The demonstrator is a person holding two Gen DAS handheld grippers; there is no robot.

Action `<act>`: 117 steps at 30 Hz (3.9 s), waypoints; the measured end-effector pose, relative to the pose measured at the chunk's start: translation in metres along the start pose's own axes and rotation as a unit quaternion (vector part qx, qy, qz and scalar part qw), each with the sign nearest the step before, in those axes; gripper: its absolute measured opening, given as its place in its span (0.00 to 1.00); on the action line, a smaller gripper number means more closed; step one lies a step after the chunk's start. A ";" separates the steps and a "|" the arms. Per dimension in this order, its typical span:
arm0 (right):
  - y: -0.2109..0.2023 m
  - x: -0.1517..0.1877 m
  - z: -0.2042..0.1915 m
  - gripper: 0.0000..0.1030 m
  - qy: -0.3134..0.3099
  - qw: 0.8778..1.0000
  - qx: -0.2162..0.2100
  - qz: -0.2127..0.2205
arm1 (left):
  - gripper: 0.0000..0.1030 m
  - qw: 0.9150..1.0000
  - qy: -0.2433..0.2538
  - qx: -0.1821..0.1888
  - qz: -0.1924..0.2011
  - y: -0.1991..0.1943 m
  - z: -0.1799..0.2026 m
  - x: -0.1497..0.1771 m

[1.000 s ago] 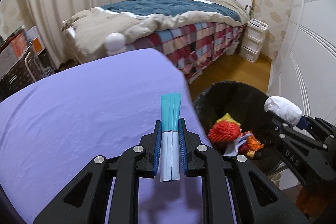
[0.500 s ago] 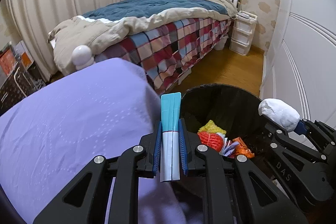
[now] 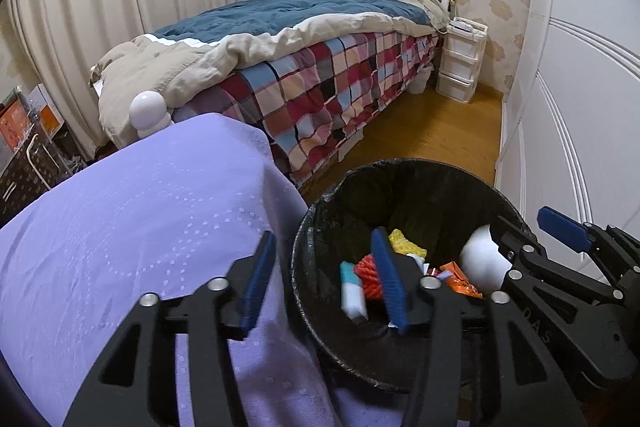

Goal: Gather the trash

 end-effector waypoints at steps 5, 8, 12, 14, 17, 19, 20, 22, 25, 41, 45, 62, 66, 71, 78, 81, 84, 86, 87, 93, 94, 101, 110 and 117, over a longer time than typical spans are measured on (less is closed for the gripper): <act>-0.004 0.002 0.002 0.55 0.003 1.000 0.007 0.004 | 0.65 1.000 -0.008 -0.005 0.005 -0.004 -0.006 0.002; -0.008 0.003 0.003 0.61 0.004 1.000 0.011 0.007 | 0.69 1.000 -0.013 -0.010 0.012 -0.009 -0.010 0.003; -0.018 0.007 0.002 0.68 0.008 1.000 0.013 0.015 | 0.72 1.000 -0.018 -0.016 0.017 -0.017 -0.017 0.008; -0.023 0.010 0.002 0.69 0.010 1.000 0.012 0.019 | 0.74 0.999 -0.022 -0.020 0.019 -0.022 -0.021 0.013; -0.031 0.017 -0.002 0.75 0.009 1.000 0.008 0.023 | 0.75 0.999 -0.026 -0.029 0.024 -0.030 -0.025 0.023; -0.037 0.022 -0.007 0.76 0.005 1.000 0.006 0.027 | 0.76 0.999 -0.026 -0.032 0.025 -0.036 -0.028 0.030; -0.041 0.026 -0.010 0.76 0.002 1.000 0.006 0.030 | 0.76 0.999 -0.027 -0.033 0.026 -0.038 -0.030 0.034; -0.046 0.030 -0.014 0.78 -0.001 0.999 0.004 0.033 | 0.76 0.999 -0.031 -0.036 0.026 -0.043 -0.035 0.041; -0.058 0.039 -0.021 0.80 -0.006 0.999 0.002 0.043 | 0.77 0.998 -0.038 -0.042 0.029 -0.051 -0.044 0.052; -0.116 0.079 -0.044 0.88 -0.037 0.995 -0.005 0.088 | 0.79 0.993 -0.084 -0.047 0.063 -0.108 -0.079 0.099; -0.126 0.085 -0.046 0.88 -0.041 0.995 -0.006 0.096 | 0.79 0.992 -0.089 -0.050 0.070 -0.115 -0.083 0.105; -0.136 0.092 -0.048 0.88 -0.043 0.994 -0.003 0.101 | 0.79 0.991 -0.092 -0.052 0.076 -0.121 -0.087 0.111; -0.137 0.092 -0.048 0.88 -0.042 0.994 -0.004 0.101 | 0.79 0.991 -0.093 -0.053 0.077 -0.122 -0.088 0.110; -0.137 0.092 -0.048 0.88 -0.042 0.994 -0.004 0.101 | 0.79 0.991 -0.092 -0.052 0.077 -0.122 -0.088 0.111; -0.136 0.092 -0.047 0.88 -0.042 0.994 -0.004 0.101 | 0.79 0.991 -0.093 -0.053 0.078 -0.124 -0.090 0.110; -0.136 0.092 -0.047 0.88 -0.042 0.994 -0.003 0.101 | 0.79 0.991 -0.093 -0.053 0.078 -0.123 -0.089 0.111; -0.136 0.092 -0.047 0.88 -0.042 0.994 -0.003 0.101 | 0.79 0.991 -0.093 -0.053 0.078 -0.123 -0.089 0.111; -0.137 0.093 -0.048 0.88 -0.042 0.994 -0.003 0.101 | 0.79 0.991 -0.093 -0.053 0.078 -0.123 -0.089 0.111; -0.136 0.092 -0.047 0.88 -0.042 0.994 -0.003 0.101 | 0.79 0.991 -0.093 -0.053 0.078 -0.123 -0.089 0.111; -0.136 0.092 -0.048 0.88 -0.042 0.994 -0.004 0.101 | 0.79 0.991 -0.092 -0.053 0.078 -0.123 -0.089 0.112; -0.136 0.092 -0.048 0.88 -0.042 0.994 -0.003 0.101 | 0.79 0.991 -0.092 -0.053 0.078 -0.123 -0.089 0.112; -0.135 0.093 -0.048 0.88 -0.042 0.994 -0.003 0.101 | 0.79 0.991 -0.092 -0.053 0.078 -0.122 -0.089 0.112; -0.135 0.093 -0.048 0.88 -0.043 0.994 -0.003 0.101 | 0.79 0.991 -0.093 -0.051 0.079 -0.122 -0.089 0.113; -0.136 0.093 -0.048 0.88 -0.042 0.994 -0.003 0.101 | 0.79 0.991 -0.093 -0.050 0.081 -0.126 -0.090 0.113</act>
Point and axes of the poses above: each gripper's, at about its wrist camera, not at the fingertips, and y roughly the way its jaws point, z to its right, x to its underside, the point moved 3 cm from there along y, roughly the way its jaws point, and after that the axes turned 14 degrees about -z, right-handed, at the moved point
